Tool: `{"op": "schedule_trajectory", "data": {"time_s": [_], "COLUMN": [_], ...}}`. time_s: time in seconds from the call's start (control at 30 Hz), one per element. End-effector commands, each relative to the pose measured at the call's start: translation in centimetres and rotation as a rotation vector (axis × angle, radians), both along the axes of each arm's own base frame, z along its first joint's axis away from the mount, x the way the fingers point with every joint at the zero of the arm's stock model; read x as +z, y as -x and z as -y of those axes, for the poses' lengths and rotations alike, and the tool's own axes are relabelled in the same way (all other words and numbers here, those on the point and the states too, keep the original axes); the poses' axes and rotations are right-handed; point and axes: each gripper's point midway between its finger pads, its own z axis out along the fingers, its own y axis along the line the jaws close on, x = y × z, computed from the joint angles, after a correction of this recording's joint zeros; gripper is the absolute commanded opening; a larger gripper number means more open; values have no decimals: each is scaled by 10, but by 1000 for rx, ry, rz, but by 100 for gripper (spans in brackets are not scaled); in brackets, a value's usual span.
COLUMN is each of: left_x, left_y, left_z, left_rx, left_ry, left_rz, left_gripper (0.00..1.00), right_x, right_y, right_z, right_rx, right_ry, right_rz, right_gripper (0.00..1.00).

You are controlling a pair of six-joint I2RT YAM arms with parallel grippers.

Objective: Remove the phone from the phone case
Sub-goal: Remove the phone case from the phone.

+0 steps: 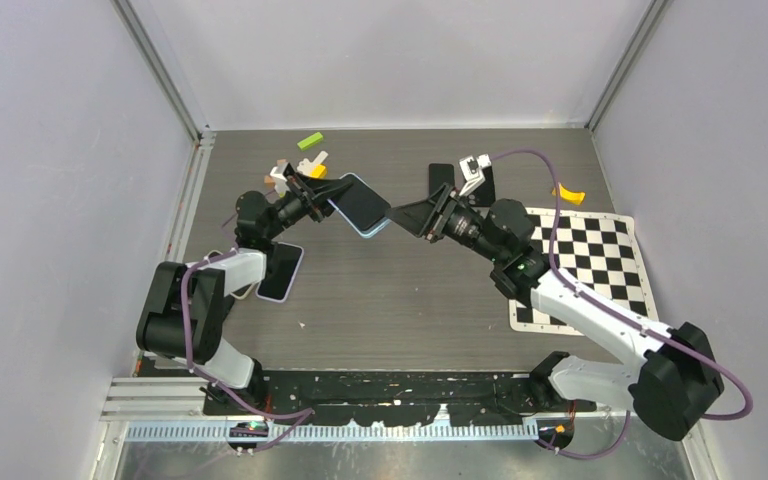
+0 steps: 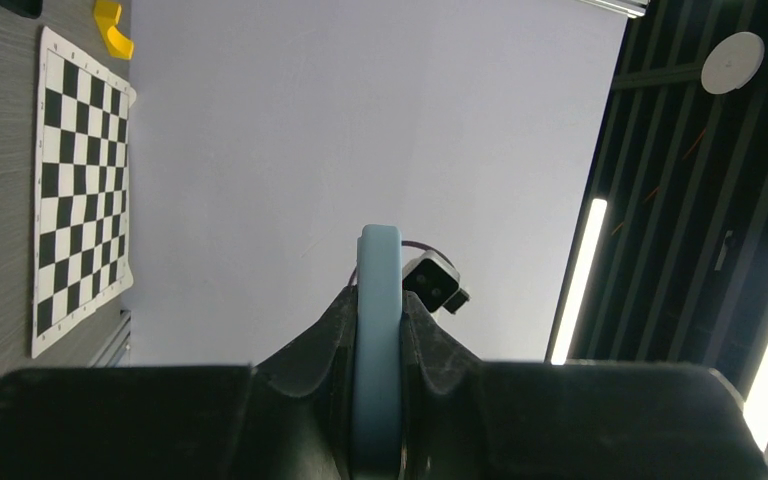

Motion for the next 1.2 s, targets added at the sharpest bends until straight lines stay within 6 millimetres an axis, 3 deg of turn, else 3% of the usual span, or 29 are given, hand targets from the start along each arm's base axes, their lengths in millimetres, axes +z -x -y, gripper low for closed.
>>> {"op": "schedule_trajectory", "data": {"time_s": [0.0, 0.47, 0.63, 0.8, 0.87, 0.93, 1.03, 1.17], "left_x": [36, 49, 72, 78, 72, 67, 50, 14], "left_y": [11, 16, 30, 48, 49, 49, 43, 21], "left_z": [-3, 4, 14, 26, 28, 27, 22, -6], "left_rx": [-1, -50, -109, -208, -217, -207, -160, 31], "left_ry": [53, 19, -51, -163, -206, -250, -336, -541], "left_rz": [119, 205, 383, 518, 515, 516, 457, 336], "left_gripper": [0, 0, 0, 0, 8, 22, 42, 65], "right_x": [47, 15, -7, -5, -1, 4, 18, 31], "right_y": [0, -20, -29, -31, -31, -29, -27, -26], "right_z": [-5, -19, -31, -37, -34, -31, -26, -13], "right_rx": [23, 9, 24, 49, 37, 35, 21, -30], "right_ry": [-142, -92, -67, -78, -94, -104, -143, -188], "right_rz": [47, -97, -217, -224, -202, -177, -135, -100], "right_gripper": [45, 45, 46, 39, 21, 3, 1, 1]}}
